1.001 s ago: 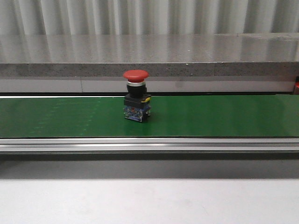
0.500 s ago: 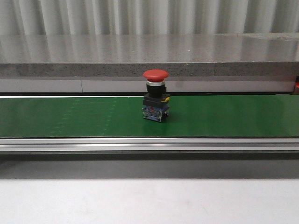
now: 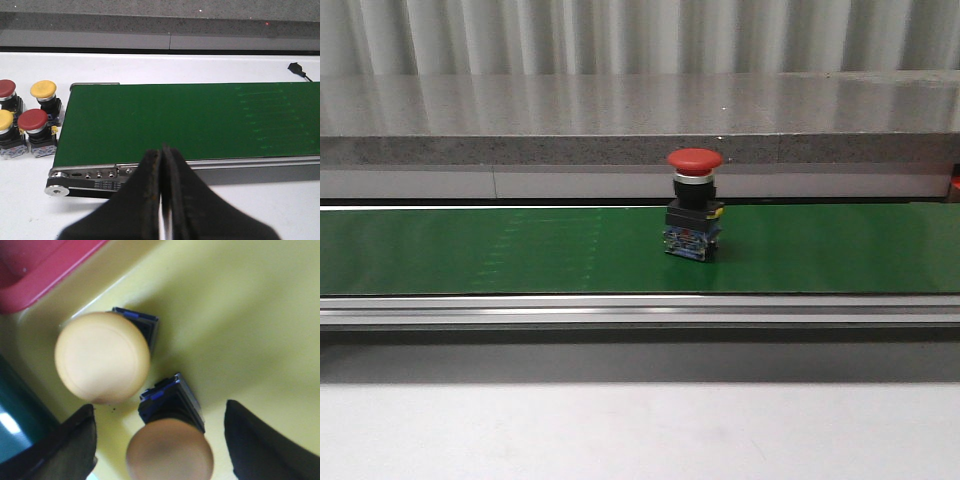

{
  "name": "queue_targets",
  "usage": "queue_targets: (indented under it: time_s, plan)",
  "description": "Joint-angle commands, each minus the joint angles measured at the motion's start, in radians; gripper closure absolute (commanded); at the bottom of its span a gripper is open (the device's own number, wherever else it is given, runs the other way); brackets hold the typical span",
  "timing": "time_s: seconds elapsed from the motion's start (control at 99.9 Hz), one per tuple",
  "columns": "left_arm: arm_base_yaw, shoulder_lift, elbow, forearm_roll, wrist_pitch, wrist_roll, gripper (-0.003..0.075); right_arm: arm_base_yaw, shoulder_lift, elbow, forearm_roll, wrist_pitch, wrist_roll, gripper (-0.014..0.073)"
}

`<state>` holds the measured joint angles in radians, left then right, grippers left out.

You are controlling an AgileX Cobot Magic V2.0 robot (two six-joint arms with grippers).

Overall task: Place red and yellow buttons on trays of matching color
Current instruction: 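Carry the yellow button into the yellow tray and release it, then lower the right gripper onto the red button on the belt, grasp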

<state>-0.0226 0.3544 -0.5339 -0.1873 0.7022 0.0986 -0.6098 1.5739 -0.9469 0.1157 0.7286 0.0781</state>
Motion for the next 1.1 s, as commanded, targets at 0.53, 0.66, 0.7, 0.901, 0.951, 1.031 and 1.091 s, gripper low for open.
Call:
queue_targets:
  time_s: [0.53,0.66,0.7,0.901,0.951,1.031,1.091]
  plan:
    - [-0.008,0.006,-0.027,-0.017,-0.084,-0.002,0.074,0.172,-0.37,-0.028,-0.011,-0.003,-0.034,-0.0022]
    - [-0.008,0.006,-0.027,-0.017,-0.084,-0.002,0.074,0.279,-0.371,-0.066,-0.011,0.067,-0.036,-0.0051]
    - [-0.008,0.006,-0.027,-0.017,-0.084,-0.002,0.074,0.309,-0.371,-0.081,-0.011,0.086,-0.036,-0.0051]
    - [-0.008,0.006,-0.027,-0.017,-0.084,-0.002,0.074,0.469,-0.353,-0.208,-0.011,0.233,-0.159,-0.0051]
    - [-0.008,0.006,-0.027,-0.017,-0.084,-0.002,0.074,0.501,-0.337,-0.245,-0.01,0.29,-0.182,-0.0051]
    - [-0.008,0.006,-0.027,-0.017,-0.084,-0.002,0.074,0.54,-0.298,-0.307,-0.01,0.381,-0.207,-0.0051]
    - [-0.008,0.006,-0.027,-0.017,-0.084,-0.002,0.074,0.567,-0.27,-0.341,-0.01,0.426,-0.229,-0.0051]
